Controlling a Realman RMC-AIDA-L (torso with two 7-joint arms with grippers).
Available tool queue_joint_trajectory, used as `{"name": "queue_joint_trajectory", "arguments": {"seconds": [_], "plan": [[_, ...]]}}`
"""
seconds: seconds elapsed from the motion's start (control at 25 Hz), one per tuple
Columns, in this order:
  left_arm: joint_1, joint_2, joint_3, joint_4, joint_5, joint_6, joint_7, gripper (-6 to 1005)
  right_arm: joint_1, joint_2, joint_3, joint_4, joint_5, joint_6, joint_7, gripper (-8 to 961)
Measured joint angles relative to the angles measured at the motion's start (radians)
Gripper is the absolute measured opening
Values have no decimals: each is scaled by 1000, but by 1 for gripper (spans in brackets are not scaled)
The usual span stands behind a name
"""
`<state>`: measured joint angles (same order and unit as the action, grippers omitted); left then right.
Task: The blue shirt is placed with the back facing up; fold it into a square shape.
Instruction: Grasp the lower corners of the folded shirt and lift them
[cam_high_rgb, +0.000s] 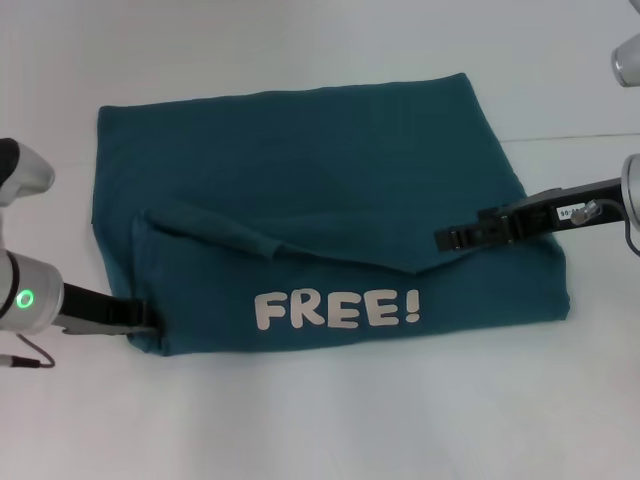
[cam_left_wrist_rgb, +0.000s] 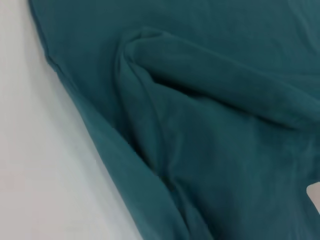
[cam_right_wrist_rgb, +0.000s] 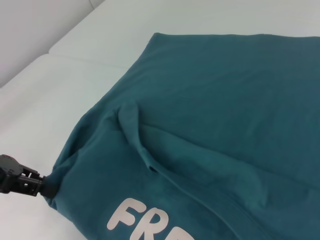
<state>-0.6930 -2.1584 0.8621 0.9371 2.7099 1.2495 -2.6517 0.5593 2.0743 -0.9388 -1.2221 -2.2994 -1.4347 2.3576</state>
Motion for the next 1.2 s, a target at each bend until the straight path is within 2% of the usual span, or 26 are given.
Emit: {"name": "queue_joint_trajectory", "arguments": {"seconds": [0.28, 0.48, 0.6, 0.88, 1.08, 1.2], "plan": [[-9, -3, 14, -17, 0, -4, 3, 199, 1, -5, 6, -4, -1, 0, 1, 917], [-12, -2, 23, -5, 0, 9, 10, 62, -19, -8, 8, -52, -4, -11, 30, 916], [-13, -1, 27, 15, 1, 18, 15, 62, -36, -8, 13, -107, -45, -20, 90, 913], [-23, 6, 25, 25, -9, 48, 49, 62, -28, -9, 42, -175, -298, -69, 253, 907], [-34, 15, 18, 26, -10, 64, 61, 61, -17, 11, 32, -177, -481, -90, 312, 903], [-39, 20, 18, 26, -10, 80, 62, 61, -13, 16, 26, -147, -522, -82, 319, 900]]}}
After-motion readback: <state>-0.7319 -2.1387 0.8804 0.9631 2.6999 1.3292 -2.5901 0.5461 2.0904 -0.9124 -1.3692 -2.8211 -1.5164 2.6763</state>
